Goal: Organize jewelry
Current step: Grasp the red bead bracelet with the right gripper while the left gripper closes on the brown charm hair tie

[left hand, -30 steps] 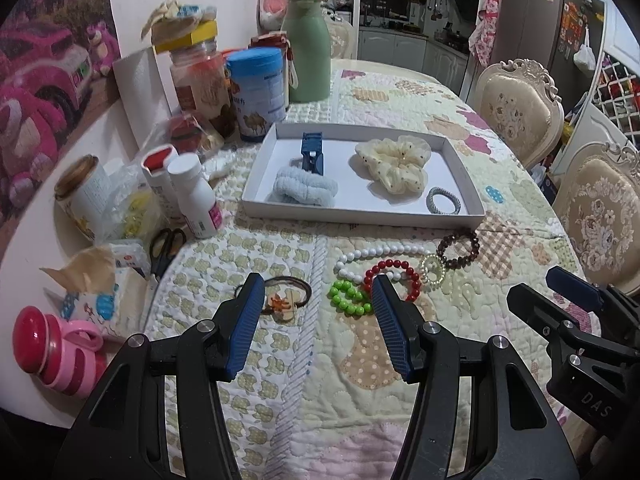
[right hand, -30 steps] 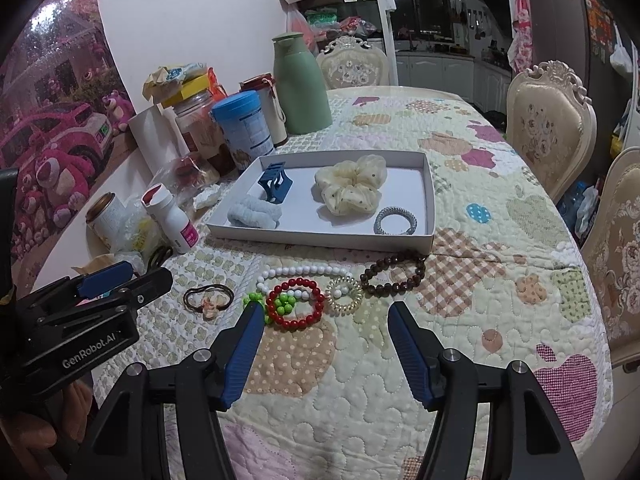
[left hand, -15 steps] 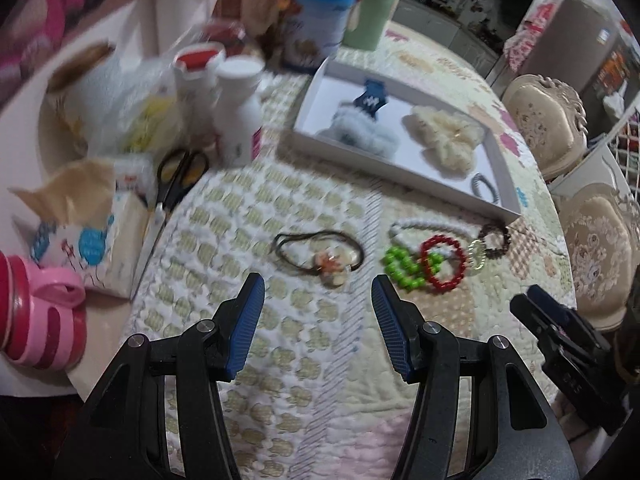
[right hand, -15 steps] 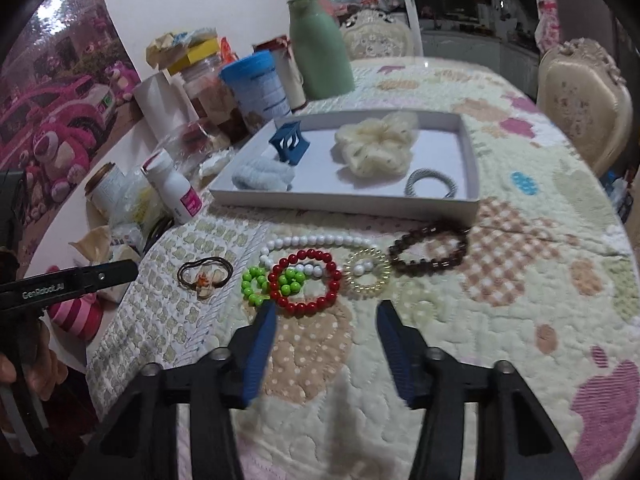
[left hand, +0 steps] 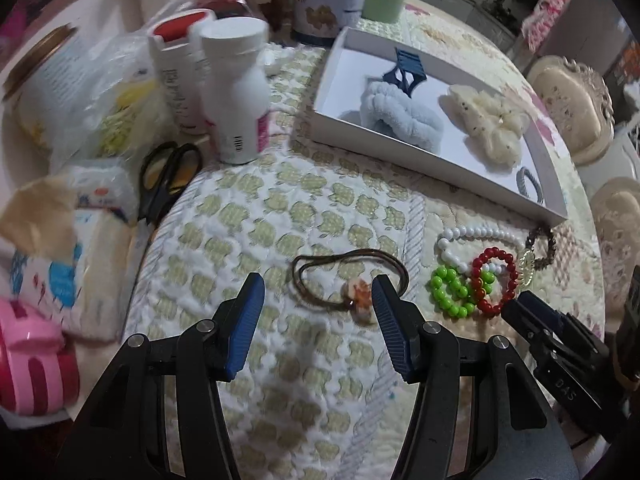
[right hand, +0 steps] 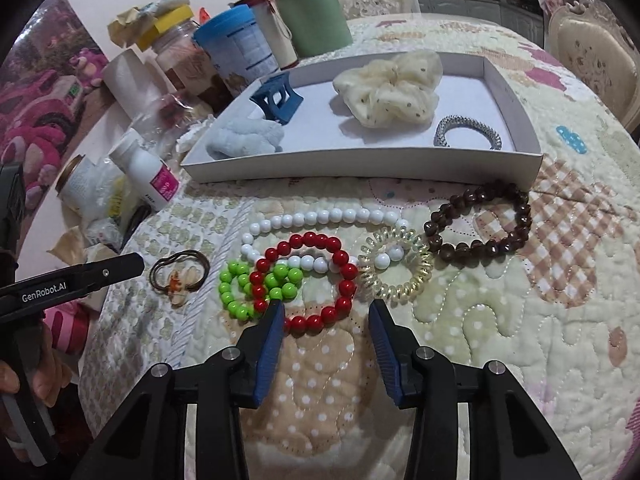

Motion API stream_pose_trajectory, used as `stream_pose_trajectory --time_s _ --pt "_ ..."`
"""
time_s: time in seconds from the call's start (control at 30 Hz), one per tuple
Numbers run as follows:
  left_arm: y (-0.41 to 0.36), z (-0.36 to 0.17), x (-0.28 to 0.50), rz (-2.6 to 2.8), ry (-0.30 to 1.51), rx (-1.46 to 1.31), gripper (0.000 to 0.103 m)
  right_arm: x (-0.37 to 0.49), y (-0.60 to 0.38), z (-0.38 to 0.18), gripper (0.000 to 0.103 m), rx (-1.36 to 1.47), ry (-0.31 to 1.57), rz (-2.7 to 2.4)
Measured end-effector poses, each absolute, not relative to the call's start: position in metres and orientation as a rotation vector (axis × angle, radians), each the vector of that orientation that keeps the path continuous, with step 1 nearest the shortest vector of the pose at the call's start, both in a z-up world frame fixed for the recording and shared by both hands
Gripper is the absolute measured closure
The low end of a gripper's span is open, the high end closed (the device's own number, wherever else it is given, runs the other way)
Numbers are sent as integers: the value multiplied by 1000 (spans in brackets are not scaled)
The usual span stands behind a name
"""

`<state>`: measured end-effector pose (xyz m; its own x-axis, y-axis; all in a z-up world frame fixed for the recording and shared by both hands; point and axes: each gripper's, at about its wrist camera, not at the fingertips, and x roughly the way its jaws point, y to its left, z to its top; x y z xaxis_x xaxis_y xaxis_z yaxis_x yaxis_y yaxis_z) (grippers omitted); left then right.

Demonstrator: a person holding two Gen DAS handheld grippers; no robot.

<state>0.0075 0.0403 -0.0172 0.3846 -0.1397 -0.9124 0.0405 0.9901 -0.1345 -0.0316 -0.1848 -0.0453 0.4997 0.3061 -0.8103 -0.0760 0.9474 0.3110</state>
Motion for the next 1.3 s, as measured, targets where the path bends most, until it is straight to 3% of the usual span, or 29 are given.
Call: stream_pose_trajectory --time_s 0.2,0.27,0.37,0.8,0.87,0.9,1.3 --pt "23 -24 0 -221 1209 1 47 -22 -184 -47 73 233 1013 209" --pt "19 -29 -3 -221 1216 20 47 -20 -183 -48 86 209 1010 200" --pt "14 -34 -2 -184 1203 52 47 -18 -184 -49 92 198 1008 198" --pt "-8 -49 11 -198 1205 59 47 -22 -188 -49 93 213 1006 224" --pt "-8 -50 12 -214 1186 58 51 -23 -187 -48 94 214 1005 232" --pt "-7 -49 11 -218 1174 62 66 -24 -187 -46 94 219 1002 240" --pt "11 -16 -7 -290 1139 -35 66 -50 -197 6 94 242 906 301"
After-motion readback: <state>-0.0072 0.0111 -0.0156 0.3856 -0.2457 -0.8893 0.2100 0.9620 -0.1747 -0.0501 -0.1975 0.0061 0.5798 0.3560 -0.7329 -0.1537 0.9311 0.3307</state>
